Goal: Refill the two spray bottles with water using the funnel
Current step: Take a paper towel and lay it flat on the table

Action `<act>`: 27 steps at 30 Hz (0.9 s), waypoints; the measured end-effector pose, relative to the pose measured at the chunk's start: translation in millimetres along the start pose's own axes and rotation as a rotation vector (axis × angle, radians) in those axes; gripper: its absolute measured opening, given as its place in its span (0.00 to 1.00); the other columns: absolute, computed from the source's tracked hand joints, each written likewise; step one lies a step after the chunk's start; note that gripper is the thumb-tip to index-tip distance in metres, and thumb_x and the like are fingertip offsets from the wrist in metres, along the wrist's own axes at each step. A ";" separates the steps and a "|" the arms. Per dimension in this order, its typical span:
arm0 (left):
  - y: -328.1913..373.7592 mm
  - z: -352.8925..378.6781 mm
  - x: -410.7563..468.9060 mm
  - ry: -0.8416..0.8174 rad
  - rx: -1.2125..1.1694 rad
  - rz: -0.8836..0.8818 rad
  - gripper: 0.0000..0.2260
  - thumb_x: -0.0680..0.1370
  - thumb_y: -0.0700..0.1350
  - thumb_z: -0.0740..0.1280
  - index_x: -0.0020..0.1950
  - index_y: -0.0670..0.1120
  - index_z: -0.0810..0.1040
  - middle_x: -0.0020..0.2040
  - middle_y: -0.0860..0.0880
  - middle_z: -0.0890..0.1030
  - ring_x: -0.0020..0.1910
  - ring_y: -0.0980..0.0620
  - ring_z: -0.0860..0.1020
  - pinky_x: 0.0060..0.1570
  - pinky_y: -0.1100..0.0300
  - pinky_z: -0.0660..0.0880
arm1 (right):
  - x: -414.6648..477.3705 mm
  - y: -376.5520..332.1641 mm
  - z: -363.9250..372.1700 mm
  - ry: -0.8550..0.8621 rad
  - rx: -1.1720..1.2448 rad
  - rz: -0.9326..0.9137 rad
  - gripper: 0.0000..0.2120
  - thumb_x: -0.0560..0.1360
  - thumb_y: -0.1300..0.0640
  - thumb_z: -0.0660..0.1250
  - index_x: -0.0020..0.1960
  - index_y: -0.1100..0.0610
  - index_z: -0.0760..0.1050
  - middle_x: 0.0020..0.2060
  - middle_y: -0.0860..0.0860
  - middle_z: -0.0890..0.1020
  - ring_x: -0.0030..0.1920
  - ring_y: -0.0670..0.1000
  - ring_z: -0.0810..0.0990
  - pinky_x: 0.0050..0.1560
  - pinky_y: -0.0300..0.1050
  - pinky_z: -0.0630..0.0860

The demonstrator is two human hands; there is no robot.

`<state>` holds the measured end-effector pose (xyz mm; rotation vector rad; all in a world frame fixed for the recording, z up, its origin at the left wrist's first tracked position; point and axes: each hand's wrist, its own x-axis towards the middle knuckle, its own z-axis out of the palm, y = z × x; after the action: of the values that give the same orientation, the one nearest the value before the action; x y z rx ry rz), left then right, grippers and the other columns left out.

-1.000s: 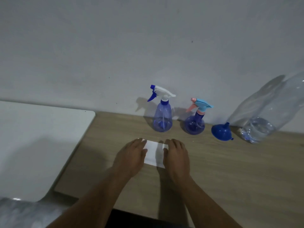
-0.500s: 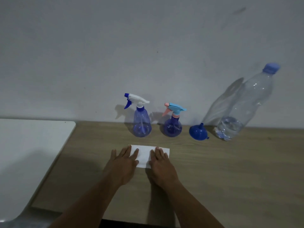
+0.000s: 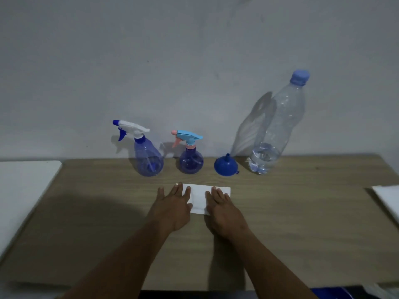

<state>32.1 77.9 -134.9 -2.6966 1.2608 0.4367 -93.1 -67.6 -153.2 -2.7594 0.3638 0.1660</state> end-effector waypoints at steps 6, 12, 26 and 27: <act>80.4 -8.0 16.3 -0.018 -0.029 -0.001 0.28 0.83 0.56 0.48 0.80 0.50 0.43 0.81 0.44 0.45 0.80 0.46 0.44 0.75 0.36 0.43 | -26.9 71.5 -22.8 0.027 -0.015 0.005 0.29 0.85 0.51 0.52 0.82 0.58 0.46 0.82 0.57 0.47 0.82 0.54 0.45 0.73 0.42 0.36; 140.0 -15.3 31.8 0.063 0.098 0.023 0.27 0.82 0.49 0.58 0.79 0.54 0.53 0.80 0.41 0.55 0.79 0.44 0.53 0.73 0.33 0.48 | -46.4 127.8 -41.3 -0.003 -0.032 0.018 0.29 0.86 0.52 0.51 0.82 0.59 0.45 0.81 0.57 0.46 0.82 0.54 0.45 0.72 0.40 0.35; 176.6 -15.0 27.9 -0.001 0.019 -0.011 0.27 0.83 0.55 0.49 0.80 0.52 0.44 0.81 0.44 0.45 0.80 0.44 0.44 0.73 0.33 0.42 | -77.3 136.8 -42.7 -0.041 -0.064 0.108 0.31 0.84 0.51 0.53 0.82 0.59 0.46 0.81 0.60 0.49 0.81 0.58 0.48 0.79 0.47 0.43; 169.4 -14.8 24.2 -0.004 0.012 -0.015 0.27 0.83 0.56 0.49 0.80 0.53 0.44 0.81 0.45 0.44 0.80 0.44 0.44 0.73 0.33 0.42 | -77.0 128.5 -38.9 -0.041 -0.064 0.108 0.31 0.85 0.50 0.52 0.82 0.59 0.45 0.81 0.60 0.49 0.81 0.58 0.48 0.79 0.48 0.43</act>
<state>-80.1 -51.9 -128.1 -2.6922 1.2370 0.4315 -199.1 -180.2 -146.8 -2.7961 0.5060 0.2649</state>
